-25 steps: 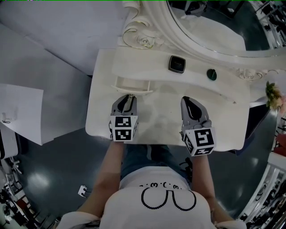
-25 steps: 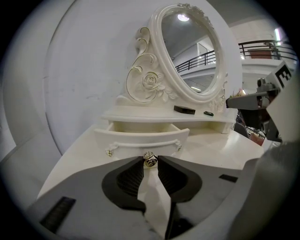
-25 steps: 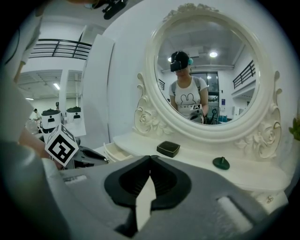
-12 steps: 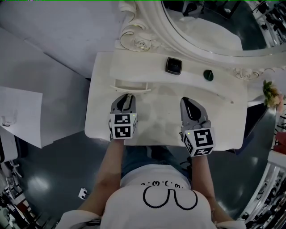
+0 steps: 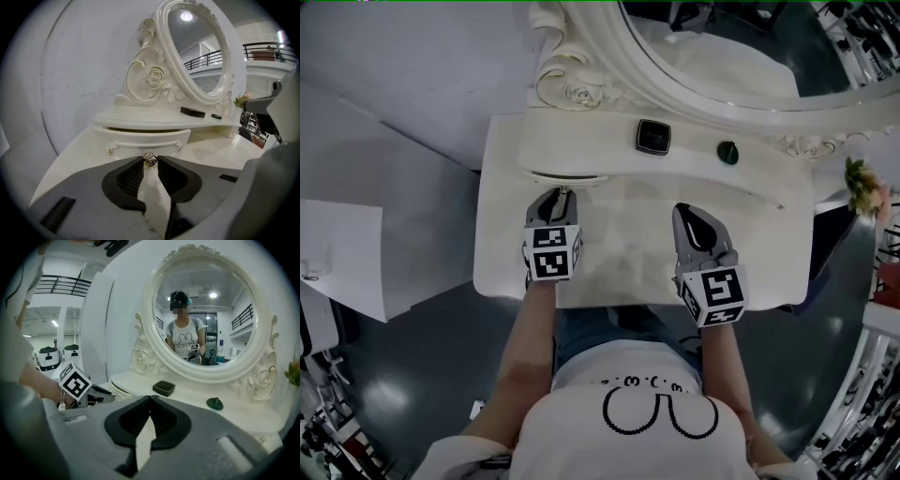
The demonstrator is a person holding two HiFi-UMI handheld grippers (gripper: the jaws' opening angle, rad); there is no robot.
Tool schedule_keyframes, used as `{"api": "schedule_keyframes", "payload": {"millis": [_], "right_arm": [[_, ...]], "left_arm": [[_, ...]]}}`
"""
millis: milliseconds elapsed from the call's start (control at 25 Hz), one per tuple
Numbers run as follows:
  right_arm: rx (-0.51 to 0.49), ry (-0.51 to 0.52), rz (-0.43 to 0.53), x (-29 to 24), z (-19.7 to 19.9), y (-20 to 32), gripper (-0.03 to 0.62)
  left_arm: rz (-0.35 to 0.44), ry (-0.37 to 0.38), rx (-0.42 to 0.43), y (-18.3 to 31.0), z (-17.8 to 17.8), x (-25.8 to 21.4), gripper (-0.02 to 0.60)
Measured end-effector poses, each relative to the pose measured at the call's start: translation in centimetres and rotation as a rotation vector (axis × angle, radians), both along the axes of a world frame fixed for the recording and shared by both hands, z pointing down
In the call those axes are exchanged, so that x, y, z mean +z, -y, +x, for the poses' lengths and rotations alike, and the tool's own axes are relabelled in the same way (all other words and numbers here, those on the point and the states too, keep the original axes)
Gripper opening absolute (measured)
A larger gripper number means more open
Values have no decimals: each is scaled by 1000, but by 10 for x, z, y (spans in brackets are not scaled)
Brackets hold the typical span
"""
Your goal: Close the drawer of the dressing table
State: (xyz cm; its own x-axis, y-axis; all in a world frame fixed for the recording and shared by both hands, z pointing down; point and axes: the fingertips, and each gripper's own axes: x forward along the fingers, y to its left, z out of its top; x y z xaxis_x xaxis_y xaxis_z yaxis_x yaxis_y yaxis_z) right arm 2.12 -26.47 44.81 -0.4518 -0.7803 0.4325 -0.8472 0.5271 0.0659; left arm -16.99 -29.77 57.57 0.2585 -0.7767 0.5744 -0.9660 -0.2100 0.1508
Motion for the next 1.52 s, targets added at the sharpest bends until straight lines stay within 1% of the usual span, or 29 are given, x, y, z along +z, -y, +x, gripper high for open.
{"api": "schedule_keyframes", "payload": {"millis": [560, 760, 800, 840, 920, 960, 1000, 1080, 1280, 1400, 1520], "right_arm": [[6, -12, -7, 1, 4, 0, 0], [5, -7, -1, -1, 2, -1, 0], [3, -5, 1, -2, 1, -1, -1], [1, -4, 2, -2, -1, -2, -1], [-3, -1, 2, -2, -4, -3, -1], [-4, 2, 1, -2, -5, -4, 0], [-5, 4, 1, -2, -7, -5, 0], [-6, 10, 5, -3, -9, -7, 0], [-5, 17, 36, -14, -14, -9, 0], [2, 23, 67, -25, -14, -9, 0], [9, 35, 103, -39, -15, -7, 0]], "left_arm": [[-8, 10, 21, 31, 1, 1, 92], [-25, -10, 6, 32, 2, 1, 94], [-31, -14, 1, 32, 2, 1, 103], [-38, -19, -3, 31, 1, 2, 146], [-54, -28, -8, 30, 1, 1, 341], [-55, -28, -7, 28, 1, -1, 393], [-52, -25, -4, 26, 1, -3, 420], [-38, -24, 8, 22, 1, -10, 442], [32, -37, 25, 11, -3, -40, 443], [95, -39, 29, 5, -10, -65, 443], [173, -62, 24, 0, -18, -91, 442]]}}
